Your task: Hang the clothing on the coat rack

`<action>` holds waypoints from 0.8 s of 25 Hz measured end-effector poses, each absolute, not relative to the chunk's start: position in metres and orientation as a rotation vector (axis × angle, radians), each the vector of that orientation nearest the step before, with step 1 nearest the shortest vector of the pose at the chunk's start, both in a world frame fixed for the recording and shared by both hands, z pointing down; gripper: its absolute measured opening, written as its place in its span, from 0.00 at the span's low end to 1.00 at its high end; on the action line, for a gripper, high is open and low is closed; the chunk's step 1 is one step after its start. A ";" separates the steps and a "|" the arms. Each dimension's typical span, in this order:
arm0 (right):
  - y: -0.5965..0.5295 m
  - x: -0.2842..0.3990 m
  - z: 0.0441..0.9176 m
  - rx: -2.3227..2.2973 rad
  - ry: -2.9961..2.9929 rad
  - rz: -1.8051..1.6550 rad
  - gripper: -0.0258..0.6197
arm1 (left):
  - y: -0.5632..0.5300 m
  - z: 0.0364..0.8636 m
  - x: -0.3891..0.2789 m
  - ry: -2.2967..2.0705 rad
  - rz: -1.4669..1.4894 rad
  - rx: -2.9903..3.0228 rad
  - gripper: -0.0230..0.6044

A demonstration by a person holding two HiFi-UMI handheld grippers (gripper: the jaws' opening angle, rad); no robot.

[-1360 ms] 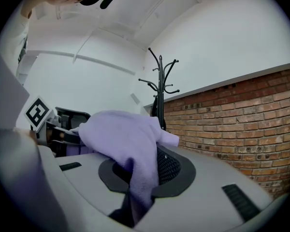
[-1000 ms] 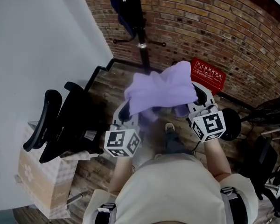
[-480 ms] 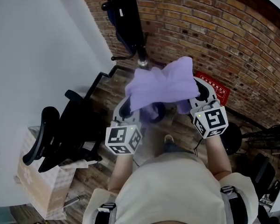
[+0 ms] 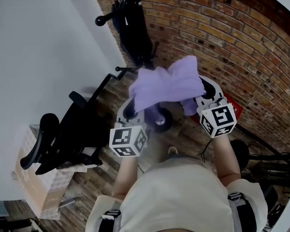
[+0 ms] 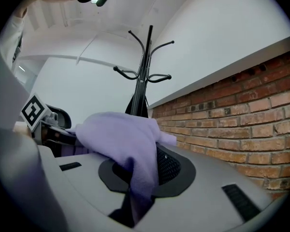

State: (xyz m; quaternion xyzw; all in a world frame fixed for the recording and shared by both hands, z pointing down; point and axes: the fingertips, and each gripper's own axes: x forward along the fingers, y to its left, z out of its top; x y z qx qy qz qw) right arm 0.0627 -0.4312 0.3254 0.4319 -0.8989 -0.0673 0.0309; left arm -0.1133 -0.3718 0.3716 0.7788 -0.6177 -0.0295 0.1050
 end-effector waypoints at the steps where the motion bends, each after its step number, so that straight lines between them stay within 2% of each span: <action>1: -0.438 0.062 0.327 1.318 -2.775 -0.203 0.12 | -0.376 0.373 -0.114 -1.832 -0.085 2.285 0.12; 20: -0.522 0.032 0.382 1.121 -2.787 -0.090 0.12 | -0.433 0.425 -0.134 -1.960 0.013 2.081 0.12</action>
